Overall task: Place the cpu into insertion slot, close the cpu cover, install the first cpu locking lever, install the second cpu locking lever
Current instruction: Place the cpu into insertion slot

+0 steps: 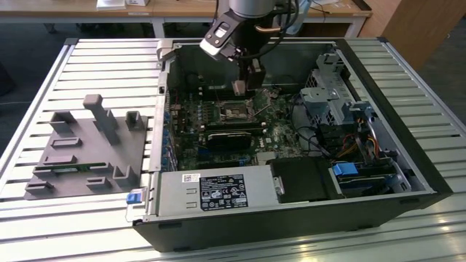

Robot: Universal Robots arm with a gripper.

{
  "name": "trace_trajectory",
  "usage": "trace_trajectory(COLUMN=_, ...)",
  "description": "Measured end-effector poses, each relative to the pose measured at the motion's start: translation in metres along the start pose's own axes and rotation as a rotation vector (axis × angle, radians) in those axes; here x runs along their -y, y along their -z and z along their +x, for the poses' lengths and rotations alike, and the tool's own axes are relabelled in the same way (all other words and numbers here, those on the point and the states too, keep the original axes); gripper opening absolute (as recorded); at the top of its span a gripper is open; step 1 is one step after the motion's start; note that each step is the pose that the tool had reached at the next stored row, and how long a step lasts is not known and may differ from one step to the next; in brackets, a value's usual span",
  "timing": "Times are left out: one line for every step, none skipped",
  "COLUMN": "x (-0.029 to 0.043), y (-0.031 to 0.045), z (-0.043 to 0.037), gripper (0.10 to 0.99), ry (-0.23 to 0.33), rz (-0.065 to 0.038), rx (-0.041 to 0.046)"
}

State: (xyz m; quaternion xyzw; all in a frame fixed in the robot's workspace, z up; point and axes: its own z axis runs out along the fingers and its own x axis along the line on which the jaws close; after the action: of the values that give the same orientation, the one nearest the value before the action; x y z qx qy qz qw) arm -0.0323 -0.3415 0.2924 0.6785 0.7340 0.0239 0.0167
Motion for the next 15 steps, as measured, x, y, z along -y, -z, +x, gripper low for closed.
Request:
trace_trajectory(x=0.0001, y=-0.0008, z=0.0000, gripper=0.541, ry=-0.013, rz=0.000, rx=0.0009)
trace_trajectory(x=0.0001, y=-0.0017, z=0.0000, gripper=0.541, ry=-0.028, rz=0.000, rx=0.0017)
trace_trajectory(x=0.0003, y=-0.0029, z=0.0001, gripper=0.541, ry=-0.051, rz=0.000, rx=0.0031)
trace_trajectory(x=0.0003, y=-0.0032, z=0.0001, gripper=0.541, ry=-0.055, rz=0.000, rx=0.0034)
trace_trajectory(x=0.0003, y=-0.0035, z=0.0001, gripper=0.541, ry=-0.055, rz=0.000, rx=0.0032)
trace_trajectory(x=0.0004, y=-0.0040, z=0.0000, gripper=0.541, ry=-0.055, rz=0.000, rx=0.0032)
trace_trajectory(x=0.0004, y=-0.0046, z=0.0000, gripper=0.541, ry=-0.055, rz=-0.001, rx=0.0030)
trace_trajectory(x=0.0005, y=-0.0054, z=0.0000, gripper=0.541, ry=-0.055, rz=0.000, rx=0.0028)
trace_trajectory(x=0.0005, y=-0.0061, z=0.0000, gripper=0.541, ry=-0.055, rz=0.000, rx=0.0026)
trace_trajectory(x=0.0006, y=-0.0068, z=0.0000, gripper=0.541, ry=-0.055, rz=0.000, rx=0.0026)
trace_trajectory(x=0.0006, y=-0.0076, z=0.0000, gripper=0.541, ry=-0.055, rz=0.000, rx=0.0027)
trace_trajectory(x=0.0006, y=-0.0084, z=0.0000, gripper=0.541, ry=-0.055, rz=0.000, rx=0.0026)
trace_trajectory(x=0.0007, y=-0.0090, z=0.0000, gripper=0.541, ry=-0.055, rz=0.000, rx=0.0025)
trace_trajectory(x=0.0007, y=-0.0095, z=0.0000, gripper=0.541, ry=-0.055, rz=0.000, rx=0.0026)
trace_trajectory(x=0.0007, y=-0.0099, z=0.0000, gripper=0.541, ry=-0.055, rz=0.000, rx=0.0026)
